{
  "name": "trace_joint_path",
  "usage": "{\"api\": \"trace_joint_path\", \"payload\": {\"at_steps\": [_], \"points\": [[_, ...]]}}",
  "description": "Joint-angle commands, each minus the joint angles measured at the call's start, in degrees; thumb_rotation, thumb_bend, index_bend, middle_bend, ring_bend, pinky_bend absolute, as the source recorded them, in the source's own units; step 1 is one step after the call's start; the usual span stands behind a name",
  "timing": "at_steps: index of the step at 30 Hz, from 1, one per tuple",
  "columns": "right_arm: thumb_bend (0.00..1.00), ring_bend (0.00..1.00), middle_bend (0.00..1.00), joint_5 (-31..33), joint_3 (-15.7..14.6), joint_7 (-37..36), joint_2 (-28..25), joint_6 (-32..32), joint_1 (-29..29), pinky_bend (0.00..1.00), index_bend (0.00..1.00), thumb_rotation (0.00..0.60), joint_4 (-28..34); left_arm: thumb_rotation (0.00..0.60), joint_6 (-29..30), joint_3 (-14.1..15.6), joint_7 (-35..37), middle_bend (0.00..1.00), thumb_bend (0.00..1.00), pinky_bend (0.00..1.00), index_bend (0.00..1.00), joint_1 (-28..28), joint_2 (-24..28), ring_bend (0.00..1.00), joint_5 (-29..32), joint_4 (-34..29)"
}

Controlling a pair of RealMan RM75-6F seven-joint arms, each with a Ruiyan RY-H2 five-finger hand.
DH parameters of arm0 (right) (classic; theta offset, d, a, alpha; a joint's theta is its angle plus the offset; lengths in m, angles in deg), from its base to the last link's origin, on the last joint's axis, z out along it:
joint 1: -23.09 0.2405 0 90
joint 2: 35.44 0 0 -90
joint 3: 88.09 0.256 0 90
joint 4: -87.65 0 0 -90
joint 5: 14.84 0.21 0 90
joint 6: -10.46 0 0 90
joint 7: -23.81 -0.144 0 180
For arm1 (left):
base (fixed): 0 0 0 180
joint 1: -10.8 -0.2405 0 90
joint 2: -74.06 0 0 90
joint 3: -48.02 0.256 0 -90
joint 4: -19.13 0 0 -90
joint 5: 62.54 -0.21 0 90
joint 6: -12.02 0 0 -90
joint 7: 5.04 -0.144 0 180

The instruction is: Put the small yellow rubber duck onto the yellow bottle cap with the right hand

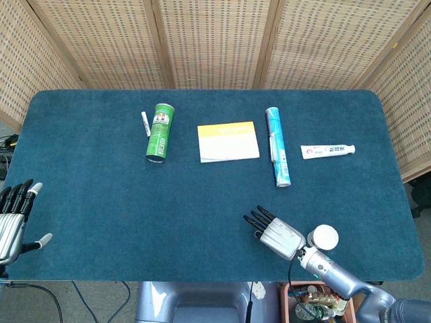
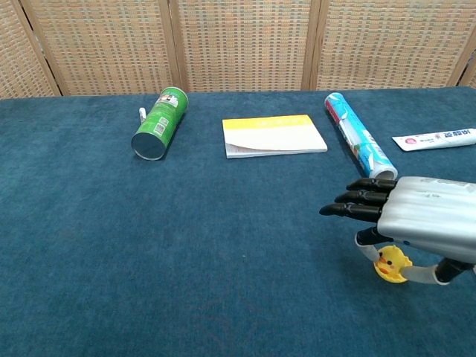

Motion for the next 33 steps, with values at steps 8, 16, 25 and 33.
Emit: {"api": "trace_joint_path", "payload": {"at_steps": [8, 16, 25, 33], "points": [[0.30, 0.00, 0.00, -1.7, 0.0, -1.0, 0.1, -2.1, -0.2, 0.00, 0.07, 0.600, -0.4, 0.600, 0.2, 0.0, 0.1, 0.00, 0.00, 0.00, 0.00, -0.1, 0.0, 0.00, -0.1, 0.0], [0.30, 0.00, 0.00, -1.9, 0.2, -0.4, -1.8, -4.0, -1.1, 0.00, 0.07, 0.600, 1.4, 0.600, 0.2, 0.1, 0.1, 0.00, 0.00, 0.00, 0.00, -0.1, 0.1, 0.00, -0.2, 0.0], [0.00, 0.00, 0.00, 1.0, 2.3, -7.9, -8.7, -18.2, -8.0, 0.00, 0.00, 0.600, 6.7, 0.600, 0.4, 0.2, 1.3, 0.00, 0.00, 0.00, 0.00, -0.3, 0.4, 0.00, -0.4, 0.4], [0.00, 0.00, 0.00, 12.8, 4.9, -20.2, -10.9, -28.1, -17.9, 0.00, 0.00, 0.600, 8.3, 0.600, 2.3, 0.9, 3.7, 0.00, 0.00, 0.00, 0.00, -1.3, 0.8, 0.00, -2.7, 1.0]]}}
